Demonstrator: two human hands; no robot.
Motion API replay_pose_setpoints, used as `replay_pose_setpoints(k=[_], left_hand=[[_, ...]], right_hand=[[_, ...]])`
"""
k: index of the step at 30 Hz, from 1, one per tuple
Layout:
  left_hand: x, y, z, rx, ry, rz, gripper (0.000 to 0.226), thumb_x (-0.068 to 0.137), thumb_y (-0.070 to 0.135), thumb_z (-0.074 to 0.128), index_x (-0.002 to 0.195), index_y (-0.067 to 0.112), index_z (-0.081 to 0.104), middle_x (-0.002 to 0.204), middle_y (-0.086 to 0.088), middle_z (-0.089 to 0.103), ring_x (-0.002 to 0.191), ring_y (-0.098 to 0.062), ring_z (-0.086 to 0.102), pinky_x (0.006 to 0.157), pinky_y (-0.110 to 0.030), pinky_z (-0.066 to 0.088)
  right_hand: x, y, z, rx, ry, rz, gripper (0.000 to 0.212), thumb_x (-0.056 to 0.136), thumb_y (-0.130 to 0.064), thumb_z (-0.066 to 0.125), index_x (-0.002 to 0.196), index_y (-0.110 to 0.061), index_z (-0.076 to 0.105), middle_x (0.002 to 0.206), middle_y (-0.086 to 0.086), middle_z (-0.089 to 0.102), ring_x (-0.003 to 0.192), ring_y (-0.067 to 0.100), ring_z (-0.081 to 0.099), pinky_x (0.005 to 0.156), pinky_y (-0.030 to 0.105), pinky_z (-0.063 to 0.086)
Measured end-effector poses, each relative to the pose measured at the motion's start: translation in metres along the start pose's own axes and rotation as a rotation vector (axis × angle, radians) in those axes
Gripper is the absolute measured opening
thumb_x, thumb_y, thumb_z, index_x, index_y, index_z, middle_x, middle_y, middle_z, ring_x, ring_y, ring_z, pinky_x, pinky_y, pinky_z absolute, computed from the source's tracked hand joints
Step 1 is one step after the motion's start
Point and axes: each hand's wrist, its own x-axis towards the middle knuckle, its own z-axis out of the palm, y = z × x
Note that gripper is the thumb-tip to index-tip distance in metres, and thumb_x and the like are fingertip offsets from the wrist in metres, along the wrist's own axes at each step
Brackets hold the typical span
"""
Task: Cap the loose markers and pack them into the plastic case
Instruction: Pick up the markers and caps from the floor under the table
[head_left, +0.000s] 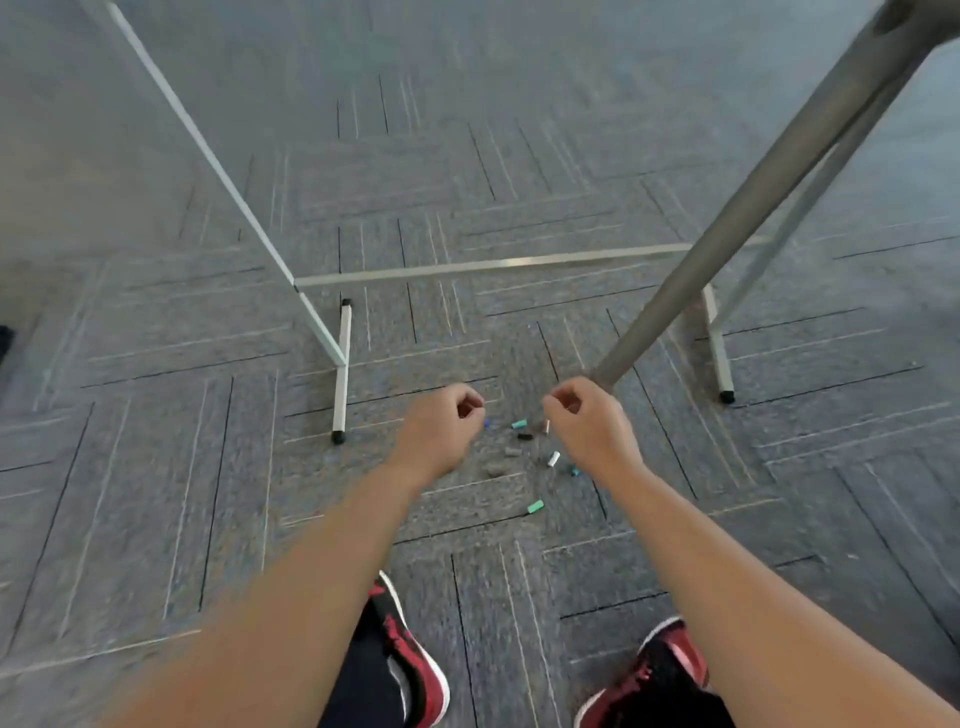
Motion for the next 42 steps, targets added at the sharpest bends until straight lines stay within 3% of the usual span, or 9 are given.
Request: replay_pose_setpoints(k=[7,12,16,18,21,25,30,37,42], left_hand=[[0.082,-0.090,0.123,0.221,-0.222,-0.152,0.016,0.096,0.027,0.052,0.104,0.019,0.064,0.100,-0.001,0.068,0.089,-0.022,0.063,0.075,-0.036,0.051],[0.124,-0.124,0.213,0.377,-0.363,-0.102,0.014,0.094,0.023,0.053,0.103,0.016,0.062,0.107,-0.007,0.066,0.099,-0.031,0.062,0.081,-0.041,0.053],[0.136,-0.140,0.265,0.582,-0.496,-0.073,0.012,0.090,0.015,0.057,0.101,0.014,0.059,0.107,-0.011,0.061,0.099,-0.036,0.064,0.074,-0.041,0.052],[0.137,-0.147,0.282,0.641,-0.518,-0.044,0.020,0.092,0.022,0.060,0.109,0.011,0.060,0.111,-0.014,0.060,0.101,-0.038,0.063,0.076,-0.043,0.051],[0.133,-0.154,0.294,0.660,-0.479,0.045,0.021,0.092,0.018,0.062,0.110,0.011,0.053,0.107,-0.014,0.056,0.096,-0.042,0.062,0.075,-0.047,0.052],[0.134,-0.155,0.297,0.670,-0.419,0.124,0.020,0.086,-0.007,0.054,0.102,0.005,0.054,0.097,-0.015,0.054,0.089,-0.041,0.061,0.064,-0.044,0.046],[0.138,-0.160,0.290,0.674,-0.403,0.144,0.028,0.083,-0.011,0.056,0.108,0.002,0.052,0.101,-0.017,0.053,0.091,-0.039,0.059,0.063,-0.041,0.039],[0.144,-0.148,0.279,0.517,-0.339,0.007,0.031,0.081,-0.017,0.047,0.096,0.010,0.049,0.097,-0.008,0.050,0.082,-0.026,0.055,0.067,-0.039,0.048],[0.156,-0.140,0.268,0.294,-0.275,-0.032,0.031,0.090,-0.011,0.041,0.105,0.012,0.055,0.110,-0.002,0.049,0.068,-0.015,0.048,0.056,-0.029,0.036]], right_hand=[[0.063,0.134,0.085,-0.161,-0.144,0.209,0.019,0.095,-0.035,0.056,0.095,-0.018,0.062,0.084,-0.003,0.066,0.074,0.020,0.062,0.062,0.033,0.048],[0.099,0.208,0.129,-0.272,-0.204,0.236,0.017,0.094,-0.035,0.054,0.098,-0.020,0.060,0.093,-0.002,0.064,0.075,0.020,0.060,0.065,0.032,0.048],[0.123,0.245,0.149,-0.355,-0.161,0.249,0.015,0.094,-0.030,0.051,0.104,-0.022,0.060,0.107,0.001,0.061,0.082,0.026,0.062,0.073,0.037,0.053],[0.132,0.258,0.155,-0.409,-0.103,0.279,0.018,0.095,-0.026,0.049,0.109,-0.020,0.058,0.115,0.005,0.055,0.080,0.029,0.061,0.068,0.037,0.050],[0.142,0.269,0.160,-0.472,-0.084,0.334,0.020,0.098,-0.028,0.051,0.115,-0.017,0.050,0.122,0.010,0.045,0.070,0.029,0.057,0.056,0.035,0.048],[0.150,0.273,0.166,-0.509,-0.151,0.344,0.032,0.099,-0.031,0.055,0.126,-0.016,0.045,0.127,0.013,0.041,0.077,0.029,0.058,0.058,0.040,0.053],[0.156,0.272,0.173,-0.596,-0.175,0.282,0.023,0.099,-0.007,0.048,0.121,-0.009,0.052,0.122,0.013,0.053,0.093,0.032,0.062,0.064,0.038,0.047],[0.153,0.269,0.172,-0.582,-0.171,0.305,0.026,0.096,0.001,0.046,0.120,-0.008,0.050,0.118,0.015,0.057,0.097,0.032,0.064,0.074,0.037,0.054],[0.148,0.274,0.167,-0.372,-0.100,0.342,0.029,0.091,0.006,0.044,0.111,-0.012,0.053,0.110,0.007,0.056,0.086,0.024,0.057,0.068,0.035,0.048]])
